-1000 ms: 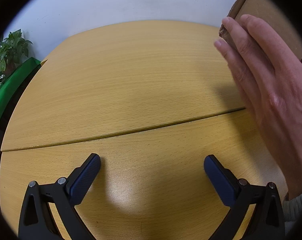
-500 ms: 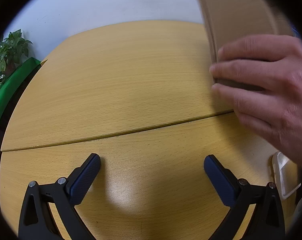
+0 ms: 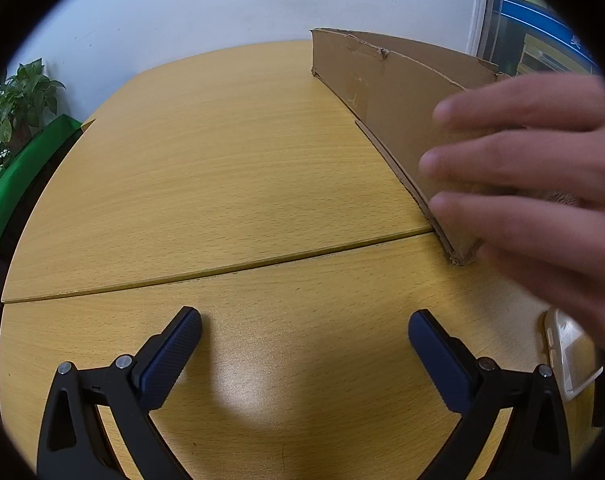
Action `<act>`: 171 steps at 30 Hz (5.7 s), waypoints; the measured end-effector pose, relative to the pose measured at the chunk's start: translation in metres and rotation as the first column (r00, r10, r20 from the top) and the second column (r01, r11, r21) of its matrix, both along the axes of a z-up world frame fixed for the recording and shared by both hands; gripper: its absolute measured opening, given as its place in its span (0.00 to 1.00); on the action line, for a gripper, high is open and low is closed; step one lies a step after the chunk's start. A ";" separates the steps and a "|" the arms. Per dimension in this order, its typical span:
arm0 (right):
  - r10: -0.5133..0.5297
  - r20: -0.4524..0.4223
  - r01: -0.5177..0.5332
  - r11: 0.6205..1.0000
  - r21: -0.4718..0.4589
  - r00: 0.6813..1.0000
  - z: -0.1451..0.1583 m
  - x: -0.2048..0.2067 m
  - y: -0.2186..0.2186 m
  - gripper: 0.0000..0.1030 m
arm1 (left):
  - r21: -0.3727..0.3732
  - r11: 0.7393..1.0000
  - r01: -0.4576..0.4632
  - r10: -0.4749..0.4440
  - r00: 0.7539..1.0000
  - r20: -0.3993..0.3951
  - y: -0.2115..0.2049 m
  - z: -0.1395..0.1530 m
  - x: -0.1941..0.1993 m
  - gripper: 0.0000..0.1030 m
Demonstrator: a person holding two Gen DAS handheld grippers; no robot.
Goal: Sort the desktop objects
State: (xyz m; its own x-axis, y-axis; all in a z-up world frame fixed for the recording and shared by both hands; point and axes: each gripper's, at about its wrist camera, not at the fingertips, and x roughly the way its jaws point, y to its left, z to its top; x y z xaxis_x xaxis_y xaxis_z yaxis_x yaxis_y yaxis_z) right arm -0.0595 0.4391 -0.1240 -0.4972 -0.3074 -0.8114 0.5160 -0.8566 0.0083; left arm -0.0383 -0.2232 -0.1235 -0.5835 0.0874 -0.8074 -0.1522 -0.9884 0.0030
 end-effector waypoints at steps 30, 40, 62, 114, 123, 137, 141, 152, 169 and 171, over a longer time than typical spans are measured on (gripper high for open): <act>-0.231 0.049 0.230 0.973 0.027 0.972 0.005 -0.003 -0.004 1.00 | -0.004 0.999 -0.032 0.032 0.999 0.003 0.003 0.003 0.005 1.00; -0.227 -0.061 0.206 0.948 -0.241 0.972 0.103 0.086 -0.050 1.00 | 0.047 0.986 -0.160 0.161 0.987 -0.013 0.031 0.042 0.049 1.00; -0.050 0.044 0.055 0.993 -0.100 0.998 0.058 0.179 -0.183 1.00 | 0.469 0.854 0.225 -0.263 0.965 0.016 0.277 0.082 0.089 1.00; 0.204 -0.346 -0.334 0.867 -0.371 0.916 0.255 0.144 -0.240 0.83 | 0.444 0.770 0.458 -0.294 0.873 -0.389 0.249 0.275 0.085 0.80; 0.262 -0.507 -0.474 0.808 -0.350 0.821 0.367 0.083 -0.284 0.82 | 0.338 0.822 0.459 -0.245 0.820 -0.517 0.215 0.387 0.039 0.80; 0.293 -0.363 -0.431 0.809 -0.400 0.885 0.361 -0.069 -0.376 0.79 | 0.385 0.876 0.292 -0.165 0.930 -0.330 0.161 0.340 -0.111 0.81; 0.307 -0.249 -0.387 0.828 -0.407 0.919 0.298 -0.111 -0.406 0.79 | 0.422 0.880 0.218 -0.141 0.968 -0.207 0.146 0.285 -0.156 0.81; 0.274 0.100 -0.197 0.860 -0.470 0.957 0.112 -0.198 -0.469 0.78 | 0.377 0.926 -0.009 -0.036 0.993 0.114 0.125 0.122 -0.245 0.81; 0.197 0.315 -0.019 0.872 -0.490 0.928 0.039 -0.223 -0.469 0.87 | 0.267 0.958 -0.105 0.060 0.983 0.173 0.108 0.106 -0.237 0.81; 0.214 0.320 -0.030 0.869 -0.494 0.923 0.057 -0.233 -0.472 0.72 | 0.288 0.951 -0.111 0.068 0.985 0.156 0.098 0.116 -0.230 0.81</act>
